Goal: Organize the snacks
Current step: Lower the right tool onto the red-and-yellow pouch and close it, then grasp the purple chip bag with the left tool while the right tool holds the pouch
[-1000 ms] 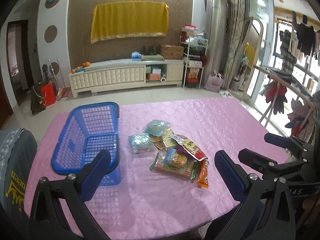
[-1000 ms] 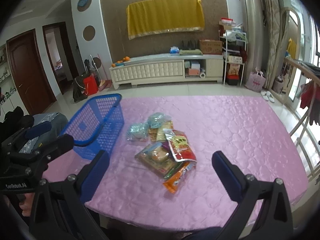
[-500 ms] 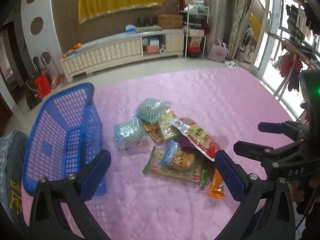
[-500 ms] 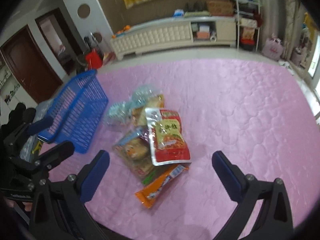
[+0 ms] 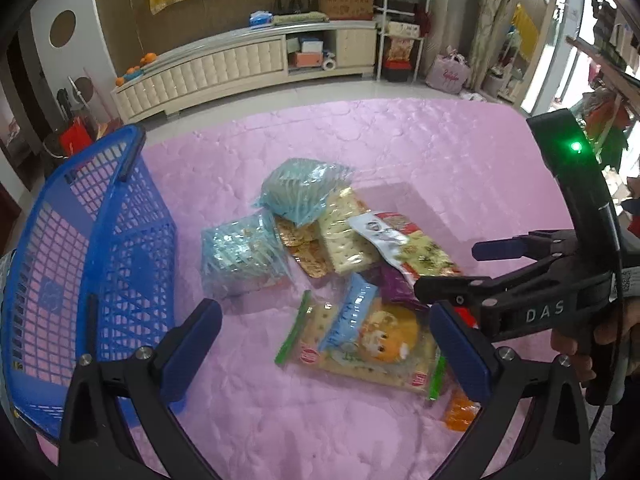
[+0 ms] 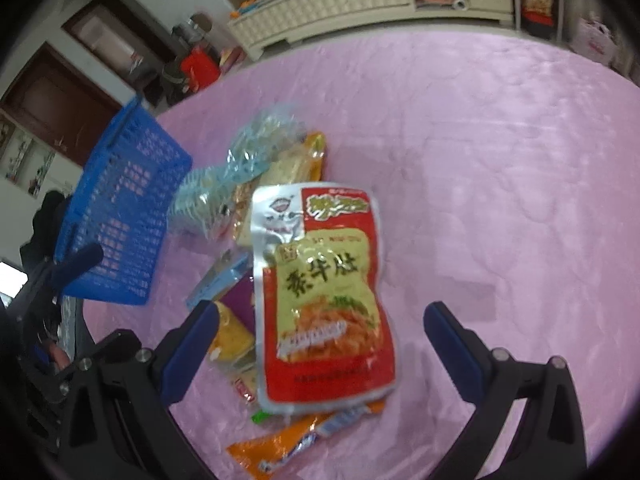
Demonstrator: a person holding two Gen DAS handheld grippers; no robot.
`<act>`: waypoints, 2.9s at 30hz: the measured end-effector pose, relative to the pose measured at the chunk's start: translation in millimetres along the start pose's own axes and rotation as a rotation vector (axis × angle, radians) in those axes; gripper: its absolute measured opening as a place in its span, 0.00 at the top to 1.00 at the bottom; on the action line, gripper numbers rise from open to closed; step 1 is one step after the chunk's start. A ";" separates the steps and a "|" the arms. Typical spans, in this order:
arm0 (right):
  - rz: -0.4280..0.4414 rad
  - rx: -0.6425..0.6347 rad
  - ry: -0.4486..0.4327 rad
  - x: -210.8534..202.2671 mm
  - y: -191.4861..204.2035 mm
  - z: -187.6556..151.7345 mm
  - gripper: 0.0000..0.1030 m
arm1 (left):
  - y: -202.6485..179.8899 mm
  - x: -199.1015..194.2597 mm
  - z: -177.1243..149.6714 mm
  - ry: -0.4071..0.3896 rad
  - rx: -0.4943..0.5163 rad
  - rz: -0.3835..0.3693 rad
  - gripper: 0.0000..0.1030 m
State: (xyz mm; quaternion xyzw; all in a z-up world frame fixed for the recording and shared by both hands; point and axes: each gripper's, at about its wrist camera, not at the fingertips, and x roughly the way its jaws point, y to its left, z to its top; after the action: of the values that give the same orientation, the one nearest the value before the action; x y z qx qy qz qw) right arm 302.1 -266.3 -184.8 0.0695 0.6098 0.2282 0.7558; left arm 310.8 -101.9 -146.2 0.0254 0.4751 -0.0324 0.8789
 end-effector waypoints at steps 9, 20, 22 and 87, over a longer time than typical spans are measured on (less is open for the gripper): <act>0.075 -0.008 0.015 2.5 -13.0 4.2 0.28 | 7.0 5.5 -2.5 0.028 -0.004 -0.018 0.00; 0.082 0.008 -0.024 -13.3 -10.3 -13.4 0.60 | 2.0 -24.1 -16.2 0.009 0.024 -0.004 0.00; 0.072 0.010 -0.041 -21.6 -8.4 -19.3 0.60 | 1.8 -29.2 -17.3 0.005 0.027 -0.006 0.00; -0.056 0.237 -0.160 -89.8 -66.4 -59.0 0.59 | -65.0 69.9 23.9 0.343 -0.134 0.060 0.59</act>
State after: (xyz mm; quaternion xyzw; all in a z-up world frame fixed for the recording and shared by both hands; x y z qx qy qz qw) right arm 249.5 -374.0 -144.9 0.1592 0.5721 0.1271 0.7945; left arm 363.7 -170.8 -192.5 -0.0137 0.6183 0.0305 0.7852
